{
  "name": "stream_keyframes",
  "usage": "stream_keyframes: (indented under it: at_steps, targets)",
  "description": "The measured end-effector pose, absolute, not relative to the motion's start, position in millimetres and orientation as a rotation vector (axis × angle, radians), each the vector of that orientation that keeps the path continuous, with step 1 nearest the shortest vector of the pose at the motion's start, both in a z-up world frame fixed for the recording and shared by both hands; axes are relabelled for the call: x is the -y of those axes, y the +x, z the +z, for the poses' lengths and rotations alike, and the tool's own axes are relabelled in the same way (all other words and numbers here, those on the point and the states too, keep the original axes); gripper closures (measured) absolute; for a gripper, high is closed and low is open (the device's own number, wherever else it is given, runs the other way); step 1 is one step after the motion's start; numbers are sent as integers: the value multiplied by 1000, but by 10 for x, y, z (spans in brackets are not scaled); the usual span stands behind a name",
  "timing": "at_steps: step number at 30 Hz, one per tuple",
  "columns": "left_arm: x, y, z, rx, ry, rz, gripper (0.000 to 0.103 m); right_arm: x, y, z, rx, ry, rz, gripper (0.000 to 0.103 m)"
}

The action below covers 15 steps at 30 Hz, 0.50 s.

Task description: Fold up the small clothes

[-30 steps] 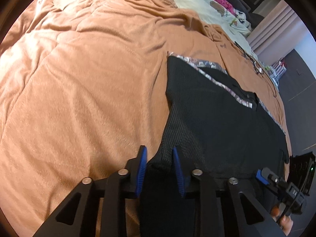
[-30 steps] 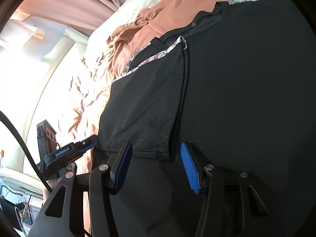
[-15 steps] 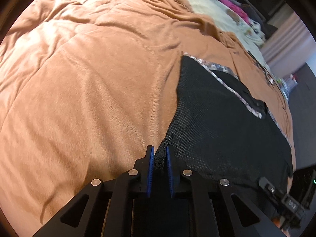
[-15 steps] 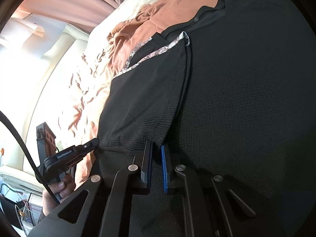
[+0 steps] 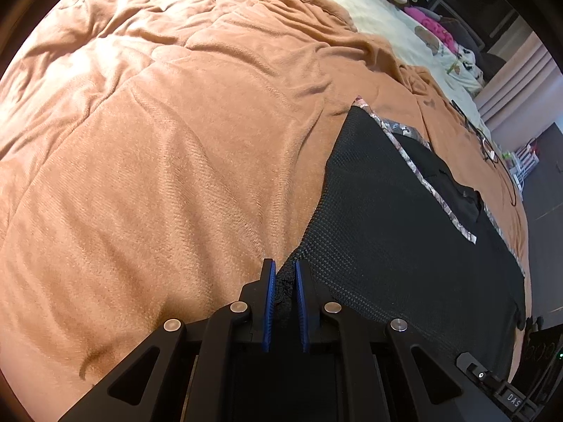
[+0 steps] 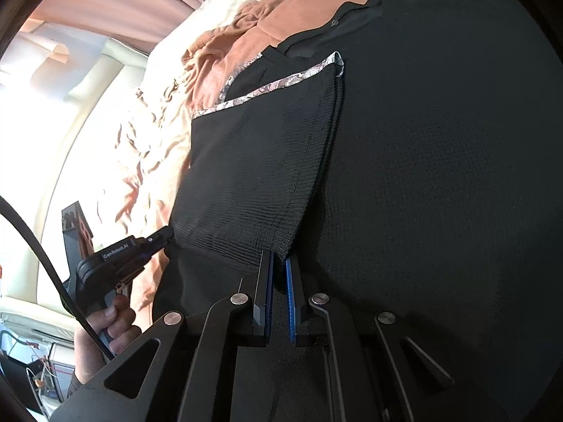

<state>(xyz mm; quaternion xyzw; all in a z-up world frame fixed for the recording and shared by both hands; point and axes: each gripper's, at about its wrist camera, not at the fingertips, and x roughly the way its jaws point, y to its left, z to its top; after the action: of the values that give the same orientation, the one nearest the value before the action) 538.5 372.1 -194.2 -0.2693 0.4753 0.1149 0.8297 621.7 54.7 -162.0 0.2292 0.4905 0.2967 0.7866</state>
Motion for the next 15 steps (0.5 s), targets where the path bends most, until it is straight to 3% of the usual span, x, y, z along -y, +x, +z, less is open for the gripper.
stream_keyframes:
  at_steps: [6,8,9,10,11,12,13,15]
  targets:
    - [-3770,5372,-1919,-1008,-614,226,90,-568,6299,-1651,-1111,536,629,99]
    - [-3786,5379,-1876,-1000,-621,218,86,-538,6322,-1627,-1104,537,613,94]
    - [-3798,5386,-1842,-995,-621,215,84,-524,6328,-1604,-1090,527,593,90]
    - [-3810,5401,-1806,-989,-618,215,77,-497,6329,-1581,-1067,533,588,76]
    - [-3826,5423,-1772,-984,-611,216,68,-470,6317,-1568,-1049,552,596,55]
    - [-3833,5447,-1751,-982,-603,218,65,-452,6324,-1548,-1032,577,613,47]
    - [-3847,5481,-1727,-980,-595,219,62,-445,6330,-1524,-1017,587,623,40]
    - [-3873,5555,-1695,-970,-588,210,62,-448,6350,-1489,-989,576,619,40]
